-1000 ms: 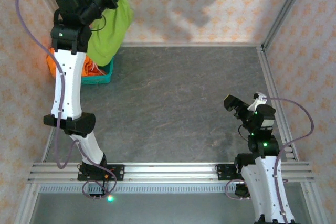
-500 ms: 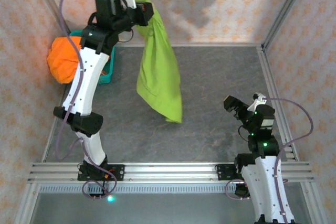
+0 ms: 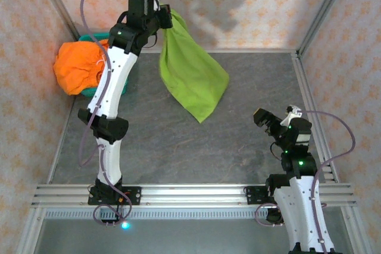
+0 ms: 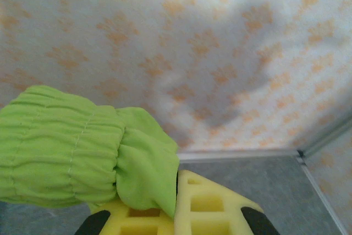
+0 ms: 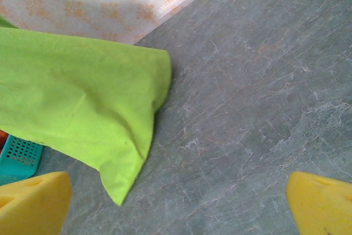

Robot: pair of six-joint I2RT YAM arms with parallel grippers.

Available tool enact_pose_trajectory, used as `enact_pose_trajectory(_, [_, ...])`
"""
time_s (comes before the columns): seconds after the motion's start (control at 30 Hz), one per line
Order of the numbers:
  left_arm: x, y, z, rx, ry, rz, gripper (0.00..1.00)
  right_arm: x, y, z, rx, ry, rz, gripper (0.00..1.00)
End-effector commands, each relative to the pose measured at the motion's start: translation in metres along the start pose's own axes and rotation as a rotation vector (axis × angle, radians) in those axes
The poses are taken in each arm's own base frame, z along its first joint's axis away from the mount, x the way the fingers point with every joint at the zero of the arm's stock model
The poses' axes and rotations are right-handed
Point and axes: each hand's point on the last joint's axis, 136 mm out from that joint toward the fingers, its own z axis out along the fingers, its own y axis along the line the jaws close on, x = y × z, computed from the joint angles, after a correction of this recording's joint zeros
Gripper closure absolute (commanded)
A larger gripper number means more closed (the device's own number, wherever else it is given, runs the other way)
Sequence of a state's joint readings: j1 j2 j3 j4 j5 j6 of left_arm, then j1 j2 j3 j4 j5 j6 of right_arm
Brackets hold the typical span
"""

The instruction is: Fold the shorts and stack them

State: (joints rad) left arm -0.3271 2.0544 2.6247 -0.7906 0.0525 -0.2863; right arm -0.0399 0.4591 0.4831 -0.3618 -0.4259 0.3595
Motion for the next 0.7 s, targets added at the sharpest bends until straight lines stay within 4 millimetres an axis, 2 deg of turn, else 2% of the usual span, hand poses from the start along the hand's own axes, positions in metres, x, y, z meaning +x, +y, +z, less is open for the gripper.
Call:
enact_pose_trajectory(0.0, [-0.052,-0.012,-0.061,-0.073,-0.188,0.044,1.00,-0.011,0.008,-0.006,-0.013,-0.029,0.001,0.00])
enact_pose_trajectory(0.07, [-0.045,-0.024,-0.065,-0.118,-0.189,0.127,1.00,-0.011,0.008,-0.005,-0.011,-0.028,0.005,0.00])
enact_pose_trajectory(0.17, [-0.019,-0.049,-0.060,-0.150,-0.154,0.230,1.00,-0.010,0.005,-0.004,0.003,-0.026,0.012,0.00])
enact_pose_trajectory(0.3, [0.037,-0.086,-0.032,-0.111,-0.053,0.270,0.98,-0.008,-0.005,-0.005,0.053,-0.022,0.020,0.00])
enact_pose_trajectory(0.33, [0.055,-0.099,-0.022,-0.078,-0.020,0.273,0.86,-0.007,-0.008,-0.005,0.072,-0.021,0.023,0.00])
enact_pose_trajectory(0.37, [0.071,-0.111,-0.014,-0.044,0.010,0.274,0.71,-0.006,-0.011,-0.006,0.087,-0.021,0.025,0.00])
enact_pose_trajectory(0.4, [0.091,-0.128,-0.004,0.020,0.054,0.274,0.61,-0.006,-0.014,-0.006,0.105,-0.022,0.030,0.00])
enact_pose_trajectory(0.5, [0.132,-0.173,0.012,0.246,0.181,0.205,0.38,-0.005,-0.018,-0.008,0.130,-0.018,0.036,0.00])
enact_pose_trajectory(0.53, [0.137,-0.181,0.012,0.292,0.206,0.173,0.32,-0.005,-0.017,-0.009,0.127,-0.014,0.036,0.00])
enact_pose_trajectory(0.6, [0.132,-0.191,0.002,0.349,0.216,0.153,0.21,-0.005,-0.014,-0.010,0.116,-0.005,0.034,0.00])
enact_pose_trajectory(0.67, [0.126,-0.187,-0.012,0.352,0.223,0.169,0.15,-0.004,-0.010,-0.011,0.099,0.008,0.032,0.00])
